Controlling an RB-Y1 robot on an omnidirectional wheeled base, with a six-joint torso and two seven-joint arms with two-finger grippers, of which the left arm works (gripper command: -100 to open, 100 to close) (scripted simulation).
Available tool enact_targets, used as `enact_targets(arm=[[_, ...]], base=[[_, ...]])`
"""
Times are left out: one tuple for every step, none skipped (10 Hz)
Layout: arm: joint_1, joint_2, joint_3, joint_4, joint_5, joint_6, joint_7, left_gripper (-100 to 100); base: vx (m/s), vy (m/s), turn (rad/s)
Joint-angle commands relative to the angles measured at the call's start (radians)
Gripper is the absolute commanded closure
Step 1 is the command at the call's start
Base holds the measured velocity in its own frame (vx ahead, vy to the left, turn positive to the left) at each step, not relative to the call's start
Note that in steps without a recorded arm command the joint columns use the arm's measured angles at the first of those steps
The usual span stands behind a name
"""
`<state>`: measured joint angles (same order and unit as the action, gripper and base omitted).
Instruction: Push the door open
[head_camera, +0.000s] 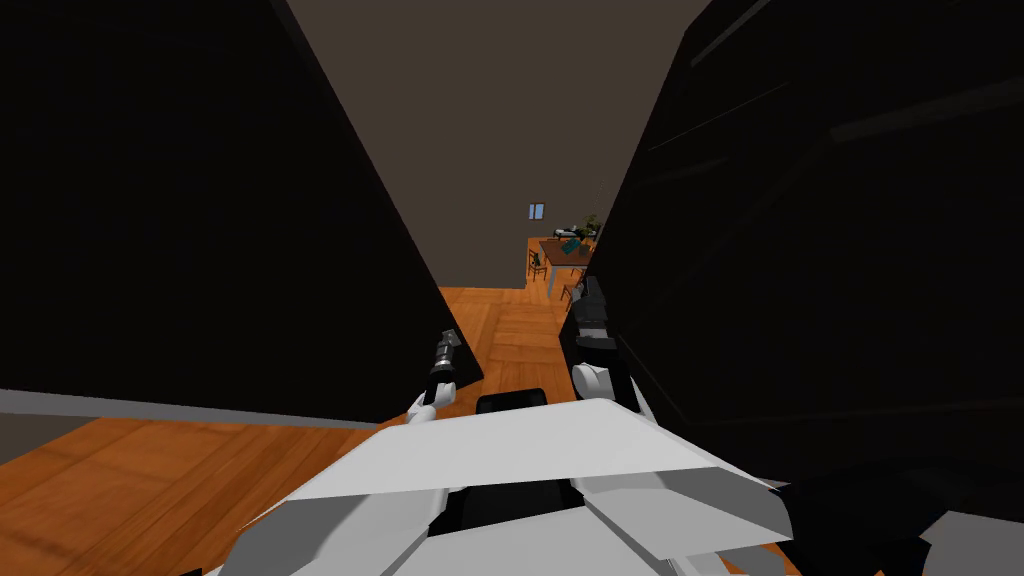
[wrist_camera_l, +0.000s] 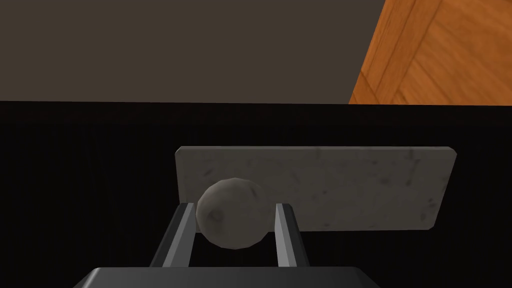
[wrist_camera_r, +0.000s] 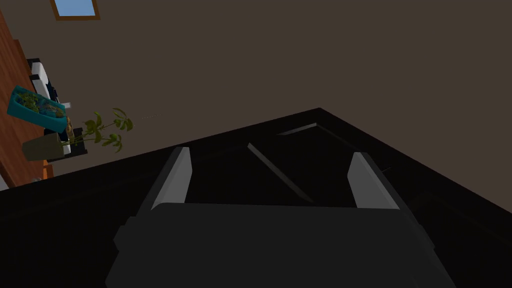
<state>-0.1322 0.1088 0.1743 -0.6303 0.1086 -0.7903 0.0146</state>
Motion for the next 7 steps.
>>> enact_targets(arm=[[-0.002,0.013,0.026,0.010,0.013,-0.007,-0.006,100],[-0.002,0.013,0.035,0.011,0.018,-0.007,-0.009,100],[-0.002,0.014,0.044,0.013,0.022,-0.007,-0.013,100],[-0.003,0.015,0.051,0.014,0.026,-0.007,-0.015,100],[-0.003,0.015,0.059,0.015,0.030,-0.008,-0.018,100],[-0.003,0.016,0.066,0.016,0.033,-0.008,-0.021,100],[-0.003,0.017,0.071,0.017,0.036,-0.008,-0.023,100]], base=[[0.167,-0.082,0.068],[0.193,-0.085,0.073],[0.197,-0.058,0.080],[0.195,-0.077,0.041],[0.191,-0.071,0.049],[0.181,-0.051,0.041],[0.181,-0.046,0.044]])
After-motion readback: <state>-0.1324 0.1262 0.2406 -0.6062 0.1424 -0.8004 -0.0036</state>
